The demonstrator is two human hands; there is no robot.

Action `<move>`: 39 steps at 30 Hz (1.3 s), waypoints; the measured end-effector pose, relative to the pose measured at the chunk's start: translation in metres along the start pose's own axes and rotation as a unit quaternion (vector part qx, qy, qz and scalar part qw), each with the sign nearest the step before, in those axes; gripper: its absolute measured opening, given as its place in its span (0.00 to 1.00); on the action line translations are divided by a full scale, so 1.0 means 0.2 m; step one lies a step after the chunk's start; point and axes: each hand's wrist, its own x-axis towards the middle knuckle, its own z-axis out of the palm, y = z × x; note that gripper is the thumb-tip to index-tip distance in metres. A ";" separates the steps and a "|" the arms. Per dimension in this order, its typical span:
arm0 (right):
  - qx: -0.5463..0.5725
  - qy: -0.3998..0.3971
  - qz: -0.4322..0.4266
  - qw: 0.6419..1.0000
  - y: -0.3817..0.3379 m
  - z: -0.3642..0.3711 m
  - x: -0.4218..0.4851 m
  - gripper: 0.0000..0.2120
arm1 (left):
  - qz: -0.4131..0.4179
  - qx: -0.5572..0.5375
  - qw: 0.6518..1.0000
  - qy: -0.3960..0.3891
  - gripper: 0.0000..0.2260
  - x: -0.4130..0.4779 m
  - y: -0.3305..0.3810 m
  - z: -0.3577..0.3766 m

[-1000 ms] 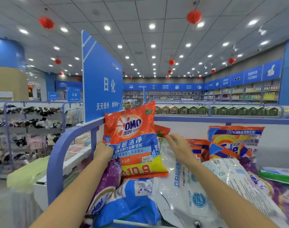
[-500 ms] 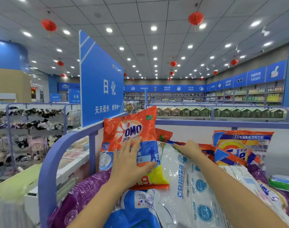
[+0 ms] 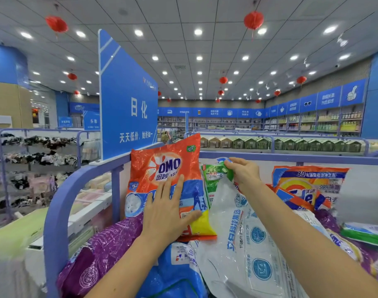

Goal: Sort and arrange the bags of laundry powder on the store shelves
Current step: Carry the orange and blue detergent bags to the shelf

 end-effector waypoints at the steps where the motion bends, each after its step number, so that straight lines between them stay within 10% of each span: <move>1: -0.005 -0.004 -0.030 1.000 -0.04 0.01 -0.02 0.10 | 0.000 -0.003 1.000 0.000 0.40 0.00 0.00 0.00; 16: 0.149 -0.006 -0.113 0.982 -0.65 0.02 -0.24 0.08 | -0.008 0.005 1.000 -0.003 0.42 0.01 0.03 -0.03; 27: 0.174 -0.013 -0.017 0.984 -0.61 0.07 -0.54 0.10 | 0.033 -0.385 0.904 0.185 0.50 -0.09 0.58 -0.15; 33: 0.087 -0.178 -0.094 0.976 -0.68 0.01 -0.62 0.08 | -0.007 -0.626 0.756 0.191 0.31 -0.07 0.51 -0.22; 39: -0.233 -0.143 -0.234 0.933 -0.58 -0.13 -0.55 0.18 | -0.221 -0.846 0.484 0.032 0.25 -0.10 0.39 -0.22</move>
